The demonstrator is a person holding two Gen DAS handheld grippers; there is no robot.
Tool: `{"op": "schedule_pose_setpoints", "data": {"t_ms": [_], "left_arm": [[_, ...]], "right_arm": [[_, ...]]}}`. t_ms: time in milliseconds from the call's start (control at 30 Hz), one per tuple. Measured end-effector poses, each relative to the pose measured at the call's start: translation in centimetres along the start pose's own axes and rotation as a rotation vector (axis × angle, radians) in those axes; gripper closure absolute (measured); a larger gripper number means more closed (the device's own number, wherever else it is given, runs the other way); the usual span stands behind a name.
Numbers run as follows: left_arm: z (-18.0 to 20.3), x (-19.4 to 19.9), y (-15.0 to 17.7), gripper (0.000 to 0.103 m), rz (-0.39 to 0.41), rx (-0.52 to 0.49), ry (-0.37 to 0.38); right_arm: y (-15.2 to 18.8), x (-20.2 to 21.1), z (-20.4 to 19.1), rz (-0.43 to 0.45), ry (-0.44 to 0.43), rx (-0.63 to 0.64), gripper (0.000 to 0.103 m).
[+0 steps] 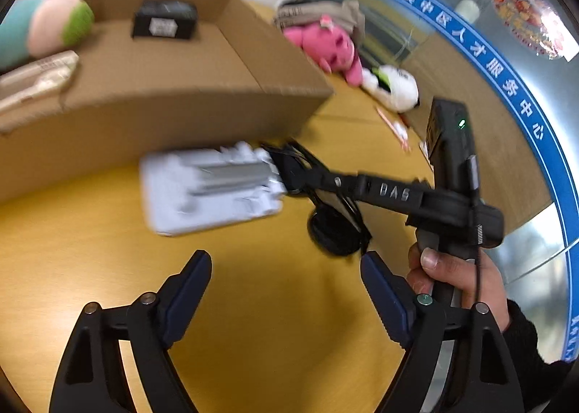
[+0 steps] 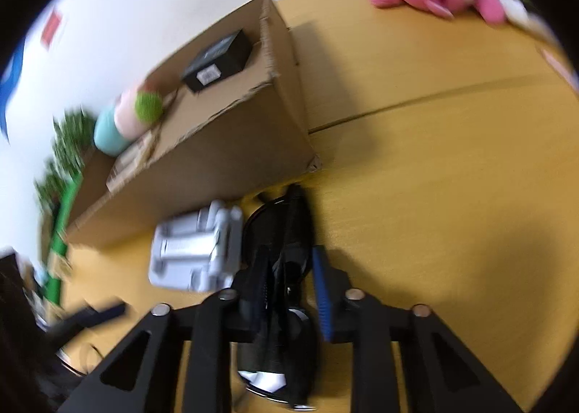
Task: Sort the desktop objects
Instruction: 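Close the right gripper on the black sunglasses, then lift the sunglasses with the right gripper over the cardboard box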
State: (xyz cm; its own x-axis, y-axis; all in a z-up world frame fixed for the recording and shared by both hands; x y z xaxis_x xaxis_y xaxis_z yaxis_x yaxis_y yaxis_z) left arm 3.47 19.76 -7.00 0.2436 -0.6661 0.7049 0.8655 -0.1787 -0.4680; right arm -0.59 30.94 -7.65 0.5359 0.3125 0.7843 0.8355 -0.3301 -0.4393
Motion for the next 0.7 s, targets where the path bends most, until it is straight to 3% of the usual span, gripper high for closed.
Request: {"op": "schedule_pose_setpoints", "data": {"t_ms": [67, 267, 333, 367, 433, 467, 700], "left_arm": [[0.2, -0.8, 0.1, 0.018, -0.018, 0.014, 0.023], [-0.2, -2.2, 0.5, 0.046, -0.032, 0.108, 0.103], [0.0, -2.3, 0.7, 0.057, -0.040, 0.119, 0.150], [0.2, -2.3, 0.7, 0.069, -0.041, 0.121, 0.171], [0.4, -2.3, 0.7, 0.080, -0.038, 0.133, 0.208], [0.4, -2.1, 0.8, 0.091, -0.037, 0.136, 0.220], [-1.0, 0.8, 0.3, 0.101, 0.023, 0.185, 0.227]], "right_arm": [[0.4, 0.1, -0.1, 0.000, -0.037, -0.031, 0.087], [2.0, 1.6, -1.2, 0.026, -0.097, -0.033, 0.096], [2.4, 2.3, -1.8, 0.037, -0.125, -0.035, 0.096], [2.5, 2.5, -2.3, 0.039, -0.132, -0.026, 0.096], [2.7, 2.8, -3.2, 0.044, -0.150, -0.019, 0.096], [2.7, 2.9, -3.7, 0.047, -0.159, -0.015, 0.096], [2.3, 4.6, -6.5, 0.074, -0.217, 0.025, 0.096]]}}
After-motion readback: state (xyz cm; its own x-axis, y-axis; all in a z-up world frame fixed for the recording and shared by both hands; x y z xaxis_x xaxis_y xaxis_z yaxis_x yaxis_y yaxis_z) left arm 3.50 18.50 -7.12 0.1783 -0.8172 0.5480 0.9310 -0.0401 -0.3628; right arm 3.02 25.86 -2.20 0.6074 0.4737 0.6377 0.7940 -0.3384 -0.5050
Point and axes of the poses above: each gripper's, at about its wrist camera, not at the fingertips, and x roughly against the way its jaws point, z to its right, y to its underside, the point moved 7 cm from there along -x, roughly the way its jaws point, and after that the axes turned 2 degrees about y, right-handed, at the moved point
